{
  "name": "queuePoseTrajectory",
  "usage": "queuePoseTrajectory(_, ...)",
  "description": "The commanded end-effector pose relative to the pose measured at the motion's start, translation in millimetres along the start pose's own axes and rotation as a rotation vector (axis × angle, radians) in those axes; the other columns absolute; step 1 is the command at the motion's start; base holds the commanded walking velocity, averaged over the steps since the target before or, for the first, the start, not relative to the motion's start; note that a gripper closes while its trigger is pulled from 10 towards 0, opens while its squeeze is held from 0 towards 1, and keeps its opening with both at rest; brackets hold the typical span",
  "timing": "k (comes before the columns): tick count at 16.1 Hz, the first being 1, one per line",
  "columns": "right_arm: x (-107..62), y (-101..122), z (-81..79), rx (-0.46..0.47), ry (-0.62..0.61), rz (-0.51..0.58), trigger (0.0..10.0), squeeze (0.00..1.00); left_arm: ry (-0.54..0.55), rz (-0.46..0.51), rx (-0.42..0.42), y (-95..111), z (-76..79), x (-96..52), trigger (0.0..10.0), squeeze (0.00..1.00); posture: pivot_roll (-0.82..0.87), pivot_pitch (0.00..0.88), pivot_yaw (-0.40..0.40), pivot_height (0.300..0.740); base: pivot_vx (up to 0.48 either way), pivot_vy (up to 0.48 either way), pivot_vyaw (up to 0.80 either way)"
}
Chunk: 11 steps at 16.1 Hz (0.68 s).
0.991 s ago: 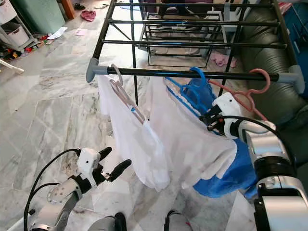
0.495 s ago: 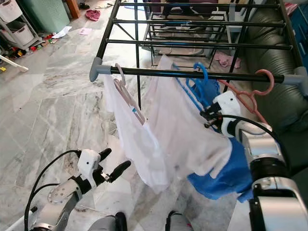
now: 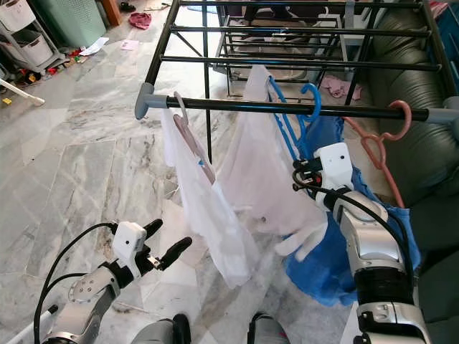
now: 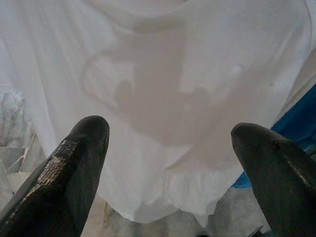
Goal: Hang hanger
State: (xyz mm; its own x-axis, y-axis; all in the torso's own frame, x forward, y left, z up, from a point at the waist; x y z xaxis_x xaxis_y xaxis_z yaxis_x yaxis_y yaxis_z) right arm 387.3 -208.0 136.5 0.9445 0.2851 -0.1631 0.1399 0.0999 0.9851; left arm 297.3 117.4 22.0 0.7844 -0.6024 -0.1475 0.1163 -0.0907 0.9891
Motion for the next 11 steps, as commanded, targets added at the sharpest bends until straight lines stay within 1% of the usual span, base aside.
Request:
queuePoseTrajectory(1, -2.7, 29, 3.7, -0.015, -0.006, 0.104, 0.0, 0.0, -0.004, -0.026, 0.004, -8, -0.4, -5.9, 10.0, 0.0, -0.1, 0.18, 0.085, 0.74, 0.0, 0.0, 0.0)
queuePoseTrajectory(2, -10.9, 18, -6.5, 0.025, -0.049, 0.125, 0.0, 0.0, -0.017, -0.036, 0.005, -10, 0.5, -4.7, 10.0, 0.0, -0.13, 0.188, 0.11, 0.74, 0.0, 0.0, 0.0)
queuePoseTrajectory(3, -20.5, 6, -14.2, 0.081, -0.101, 0.127, 0.0, 0.0, -0.037, -0.049, 0.009, -13, 2.2, -2.2, 10.0, 0.0, -0.13, 0.188, 0.113, 0.74, 0.0, 0.0, 0.0)
queuePoseTrajectory(6, -26.4, -2, -20.3, 0.094, -0.126, 0.069, 0.0, 0.0, -0.051, -0.064, 0.012, -17, 3.3, 1.1, 10.0, 0.0, -0.14, 0.186, 0.118, 0.74, 0.0, 0.0, 0.0)
queuePoseTrajectory(7, -27.5, -3, -23.3, 0.088, -0.125, 0.057, 2.6, 0.0, -0.049, -0.066, 0.011, -17, 2.6, 2.0, 10.0, 0.0, -0.14, 0.187, 0.115, 0.74, 0.0, 0.0, 0.0)
queuePoseTrajectory(8, -27.6, -4, -24.6, 0.089, -0.12, 0.047, 3.9, 0.0, -0.043, -0.068, 0.008, -18, 1.8, 2.4, 10.0, 0.0, -0.14, 0.187, 0.114, 0.74, 0.0, 0.0, 0.0)
queuePoseTrajectory(10, -28.7, -5, -25.6, 0.098, -0.128, 0.04, 0.0, 0.0, -0.042, -0.069, 0.007, -19, 1.2, 2.5, 10.0, 0.0, -0.13, 0.187, 0.111, 0.74, 0.0, 0.0, 0.0)
queuePoseTrajectory(11, -28.4, -4, -26.3, 0.1, -0.128, 0.039, 0.0, 0.0, -0.04, -0.069, 0.006, -19, 0.9, 2.3, 10.0, 0.0, -0.13, 0.188, 0.109, 0.74, 0.0, 0.0, 0.0)
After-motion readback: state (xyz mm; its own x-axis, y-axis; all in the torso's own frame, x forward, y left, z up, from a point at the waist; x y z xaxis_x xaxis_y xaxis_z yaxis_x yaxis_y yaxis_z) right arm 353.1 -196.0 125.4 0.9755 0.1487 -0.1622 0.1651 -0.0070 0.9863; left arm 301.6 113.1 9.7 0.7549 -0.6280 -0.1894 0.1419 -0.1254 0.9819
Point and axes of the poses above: a point about 5 cm out from each wrist's last joint towards the gripper, its own x axis pointing out of the wrist towards the gripper, its own y axis along the axis of the wrist's last joint, z = x × y, the point moved 5 cm from there along x, pointing out of the wrist towards the gripper, and after that the axes turned 4 degrees about x, right-handed, at the moved point
